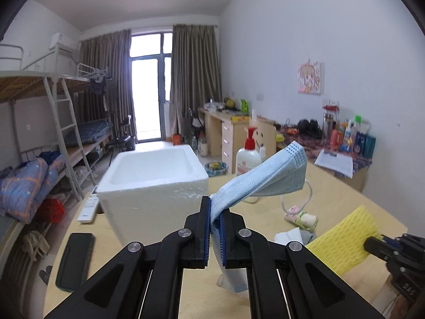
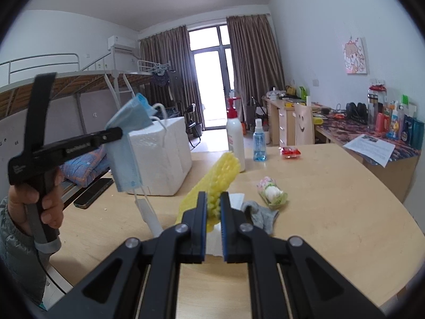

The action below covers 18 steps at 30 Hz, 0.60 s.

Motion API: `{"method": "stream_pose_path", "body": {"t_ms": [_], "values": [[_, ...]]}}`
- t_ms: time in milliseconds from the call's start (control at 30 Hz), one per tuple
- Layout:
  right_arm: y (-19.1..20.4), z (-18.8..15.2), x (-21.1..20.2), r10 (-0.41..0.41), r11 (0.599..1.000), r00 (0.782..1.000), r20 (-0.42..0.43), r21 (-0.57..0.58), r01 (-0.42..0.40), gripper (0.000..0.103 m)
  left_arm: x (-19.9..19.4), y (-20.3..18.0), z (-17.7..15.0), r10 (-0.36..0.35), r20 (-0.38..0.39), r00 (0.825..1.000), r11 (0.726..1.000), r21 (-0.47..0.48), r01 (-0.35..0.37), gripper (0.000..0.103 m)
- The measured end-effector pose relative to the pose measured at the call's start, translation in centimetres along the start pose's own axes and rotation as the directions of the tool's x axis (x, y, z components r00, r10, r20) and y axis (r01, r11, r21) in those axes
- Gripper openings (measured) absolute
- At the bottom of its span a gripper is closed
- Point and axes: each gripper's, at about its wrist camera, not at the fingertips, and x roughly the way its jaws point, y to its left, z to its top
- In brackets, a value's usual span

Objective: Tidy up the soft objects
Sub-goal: 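Carry the yellow net in the right tool while the left carries the mask to the foam box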

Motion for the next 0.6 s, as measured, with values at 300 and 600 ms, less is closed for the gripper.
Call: {"method": "stream_pose_path", "body": {"t_ms": [300,600], "values": [[2.3,1.2,0.0,0.036,0.999,0.999,0.031,-0.042,-0.035,0.011,-3.2,0.7,-0.2,0.046,0.048,0.998,0.999,-0.013,-0.045,0.006],[5.5,2.1,1.0,0.116,0.99,0.993,0.039,-0.085,-0.112,0.011,-5.5,4.1,-0.9,0.139,0.074,0.988,0.989,-0.057,-0.134,0.006]]}}
